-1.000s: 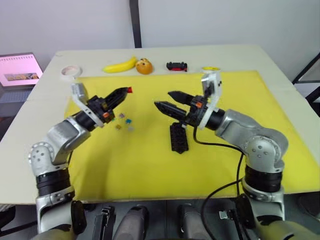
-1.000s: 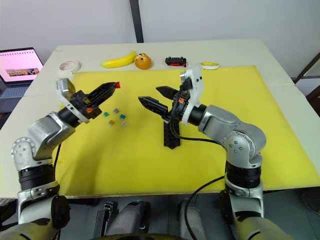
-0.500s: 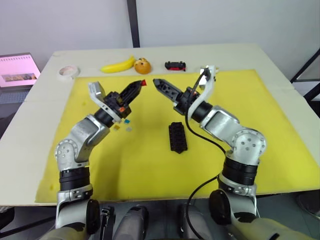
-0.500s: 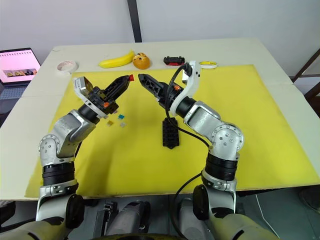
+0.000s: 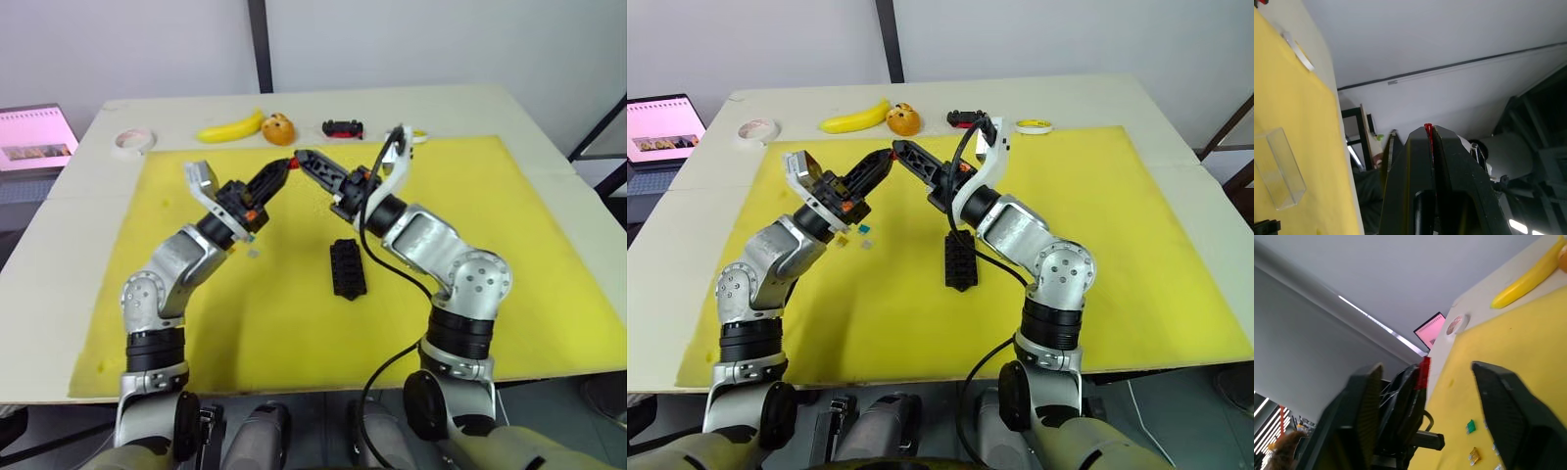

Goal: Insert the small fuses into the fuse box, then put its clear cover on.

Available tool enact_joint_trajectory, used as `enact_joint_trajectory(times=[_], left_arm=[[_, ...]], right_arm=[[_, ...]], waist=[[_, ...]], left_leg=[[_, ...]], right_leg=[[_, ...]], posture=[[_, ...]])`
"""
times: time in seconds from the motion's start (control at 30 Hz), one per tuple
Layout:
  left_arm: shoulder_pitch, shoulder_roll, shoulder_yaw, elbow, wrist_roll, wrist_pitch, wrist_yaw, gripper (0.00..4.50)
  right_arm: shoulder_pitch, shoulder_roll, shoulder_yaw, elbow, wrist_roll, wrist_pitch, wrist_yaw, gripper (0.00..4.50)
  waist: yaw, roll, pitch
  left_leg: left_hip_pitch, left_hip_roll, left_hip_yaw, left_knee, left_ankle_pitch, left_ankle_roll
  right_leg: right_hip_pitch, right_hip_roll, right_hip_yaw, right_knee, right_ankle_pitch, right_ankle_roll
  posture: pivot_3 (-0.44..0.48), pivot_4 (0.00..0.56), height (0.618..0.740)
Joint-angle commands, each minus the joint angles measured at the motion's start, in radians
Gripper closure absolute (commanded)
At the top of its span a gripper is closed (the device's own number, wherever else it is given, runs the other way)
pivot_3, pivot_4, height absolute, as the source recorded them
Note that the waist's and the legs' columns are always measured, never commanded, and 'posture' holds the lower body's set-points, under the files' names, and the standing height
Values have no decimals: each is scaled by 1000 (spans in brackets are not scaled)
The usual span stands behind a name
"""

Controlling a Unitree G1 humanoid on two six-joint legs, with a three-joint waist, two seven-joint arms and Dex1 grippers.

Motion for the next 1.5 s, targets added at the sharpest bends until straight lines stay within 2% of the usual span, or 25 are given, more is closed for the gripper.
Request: enact_joint_trajectory(times=[0.03,0.33,0.37,0.43,1.37,1.47,1.5], left_arm=[[-29,-4,1,-30,-5,-12,-14,4500],[-35,-10,-8,-40,-14,-27,6,4500],[-33,-10,-8,-43,-15,-27,8,4500],[-29,-12,-11,-49,-16,-26,10,4500],[-21,-15,-4,-41,-35,-37,25,4500],[-19,-13,-5,-41,-35,-38,22,4500],[-19,-12,-6,-40,-35,-37,21,4500]], right_arm=[[-26,-3,20,-15,36,-21,2,1349],[-19,-18,39,-14,57,-43,-5,1349],[-17,-19,41,-15,60,-45,-8,1842],[-14,-22,47,-17,63,-49,-9,2519],[-7,-71,82,-26,116,-106,-33,2519],[-7,-68,79,-26,122,-119,-37,3312],[-7,-67,78,-25,126,-122,-38,3727]], waist=[[0,0,0],[0,0,0],[0,0,0],[0,0,0],[0,0,0],[0,0,0],[0,0,0]], left_leg=[[0,0,0,0,0,0],[0,0,0,0,0,0],[0,0,0,0,0,0],[0,0,0,0,0,0],[0,0,0,0,0,0],[0,0,0,0,0,0],[0,0,0,0,0,0]], right_leg=[[0,0,0,0,0,0],[0,0,0,0,0,0],[0,0,0,0,0,0],[0,0,0,0,0,0],[0,0,0,0,0,0],[0,0,0,0,0,0],[0,0,0,0,0,0]], posture=[[0,150,740],[0,150,740],[0,150,740],[0,150,740],[0,150,740],[0,150,740],[0,150,740]])
